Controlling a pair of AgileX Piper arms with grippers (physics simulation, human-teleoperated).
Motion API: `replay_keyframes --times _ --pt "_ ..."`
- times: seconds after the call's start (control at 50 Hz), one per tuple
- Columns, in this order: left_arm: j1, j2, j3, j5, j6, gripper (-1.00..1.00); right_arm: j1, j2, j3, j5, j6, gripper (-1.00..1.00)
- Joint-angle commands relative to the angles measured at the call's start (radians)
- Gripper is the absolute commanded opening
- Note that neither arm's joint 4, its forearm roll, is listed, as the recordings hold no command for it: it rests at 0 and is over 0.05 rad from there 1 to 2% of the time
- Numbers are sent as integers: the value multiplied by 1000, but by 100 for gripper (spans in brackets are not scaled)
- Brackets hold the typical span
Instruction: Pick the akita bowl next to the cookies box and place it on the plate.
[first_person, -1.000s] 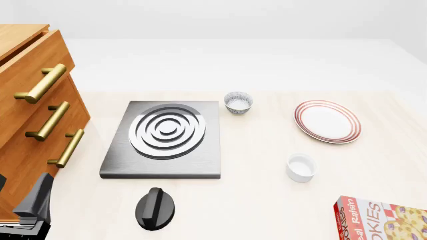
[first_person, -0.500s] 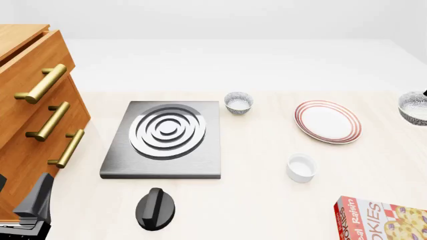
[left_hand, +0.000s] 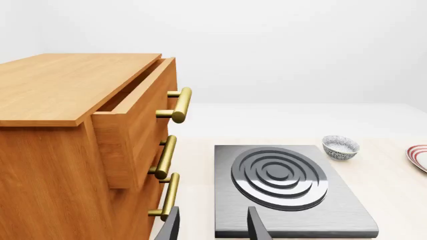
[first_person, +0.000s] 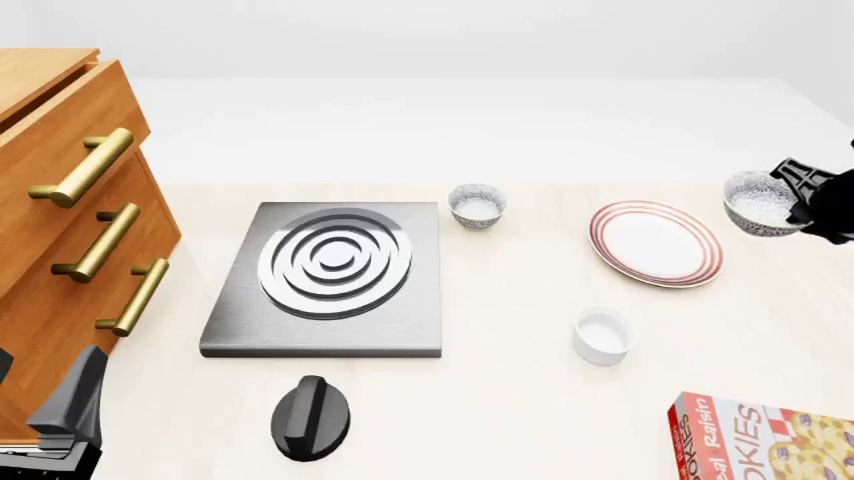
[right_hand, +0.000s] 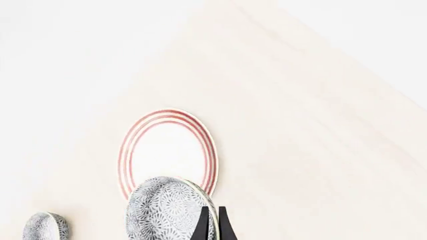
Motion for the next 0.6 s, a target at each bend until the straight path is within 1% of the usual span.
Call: replay_keyframes --times 0.02,0.1,0.2,0.26,0.34,0.48,0.6 --pt "0 0 0 0 0 100 72 19 -14 -12 56 -100" --pt "0 0 0 0 0 100 95 31 -11 -26 75 -100" --pt "0 0 0 0 0 100 116 54 -11 -50 78 -100" --pt "0 0 0 0 0 100 125 59 -6 -63 91 -100" --pt "0 0 0 0 0 100 129 83 -3 -75 85 -100" --pt "0 0 0 0 0 100 156 111 11 -117 101 -100" --pt "0 0 0 0 0 100 162 143 13 -140 97 -100"
